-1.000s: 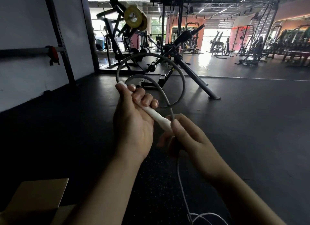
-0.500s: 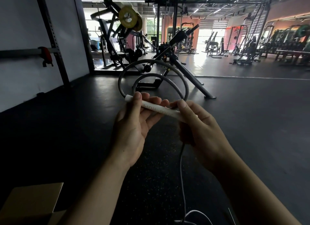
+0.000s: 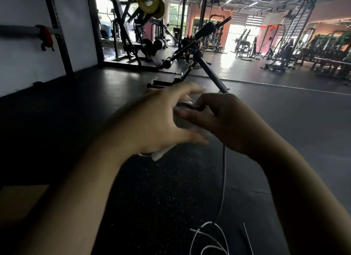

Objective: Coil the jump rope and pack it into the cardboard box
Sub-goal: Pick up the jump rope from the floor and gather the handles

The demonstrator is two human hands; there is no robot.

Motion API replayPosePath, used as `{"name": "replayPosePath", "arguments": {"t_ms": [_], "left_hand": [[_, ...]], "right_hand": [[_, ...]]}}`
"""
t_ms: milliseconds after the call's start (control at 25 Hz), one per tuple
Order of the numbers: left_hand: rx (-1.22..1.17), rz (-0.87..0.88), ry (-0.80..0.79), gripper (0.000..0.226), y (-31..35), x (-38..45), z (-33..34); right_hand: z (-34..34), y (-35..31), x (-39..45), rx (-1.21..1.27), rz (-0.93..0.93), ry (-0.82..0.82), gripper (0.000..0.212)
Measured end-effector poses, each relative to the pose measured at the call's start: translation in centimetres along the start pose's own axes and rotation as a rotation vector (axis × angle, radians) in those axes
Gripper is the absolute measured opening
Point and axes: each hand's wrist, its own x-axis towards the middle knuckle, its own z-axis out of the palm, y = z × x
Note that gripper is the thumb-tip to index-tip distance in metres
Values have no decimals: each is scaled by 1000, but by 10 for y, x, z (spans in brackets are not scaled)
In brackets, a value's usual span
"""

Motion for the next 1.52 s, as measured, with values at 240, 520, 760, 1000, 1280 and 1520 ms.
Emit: {"name": "replayPosePath", "arguments": {"t_ms": [240, 520, 760, 1000, 1280, 1520], "left_hand": [[-169, -50, -14, 46, -2, 0, 10], [-696, -90, 183, 24, -9, -1, 0], [-1221, -274, 696, 18, -27, 10, 0], [-1477, -322, 706, 48, -7, 15, 28], [-1404, -371, 676, 20, -3, 17, 40], [-1334, -300, 471, 33, -14, 15, 27]], "right_hand": [[13, 1, -9, 196, -13, 20, 50], [11, 16, -15, 621, 150, 148, 63], [38, 15, -19, 822, 194, 70, 64], [45, -4, -14, 891, 147, 219, 47], [27, 2, -15, 910, 201, 275, 29], [8, 13, -18, 796, 268, 285, 24]]}}
